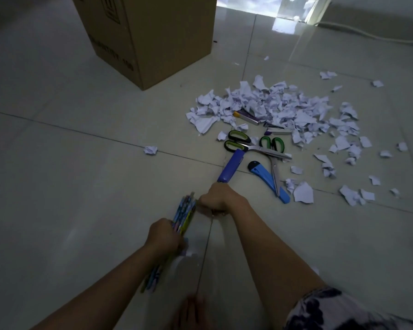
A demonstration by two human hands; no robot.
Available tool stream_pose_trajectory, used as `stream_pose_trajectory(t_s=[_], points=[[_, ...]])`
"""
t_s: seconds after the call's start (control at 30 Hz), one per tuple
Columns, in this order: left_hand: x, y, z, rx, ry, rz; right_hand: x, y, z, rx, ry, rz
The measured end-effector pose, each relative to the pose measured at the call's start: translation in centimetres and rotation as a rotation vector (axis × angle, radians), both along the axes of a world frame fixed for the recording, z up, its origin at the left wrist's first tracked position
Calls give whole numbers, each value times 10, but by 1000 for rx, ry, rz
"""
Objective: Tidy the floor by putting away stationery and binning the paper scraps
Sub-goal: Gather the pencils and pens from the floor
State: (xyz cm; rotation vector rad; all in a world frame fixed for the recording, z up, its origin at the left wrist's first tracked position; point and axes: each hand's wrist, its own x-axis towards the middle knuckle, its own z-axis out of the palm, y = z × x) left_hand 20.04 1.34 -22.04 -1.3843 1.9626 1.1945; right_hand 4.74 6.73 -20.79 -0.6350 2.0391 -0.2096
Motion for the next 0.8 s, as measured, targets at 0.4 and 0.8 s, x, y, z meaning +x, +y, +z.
stream_pose_trajectory(t_s=[0.4, 0.8], points=[[-129, -45, 74, 165, 587, 497, -84, 2, 69, -443, -366, -816], [-249, -1, 287, 298, 547, 353, -168, 69, 264, -608, -521, -1318]])
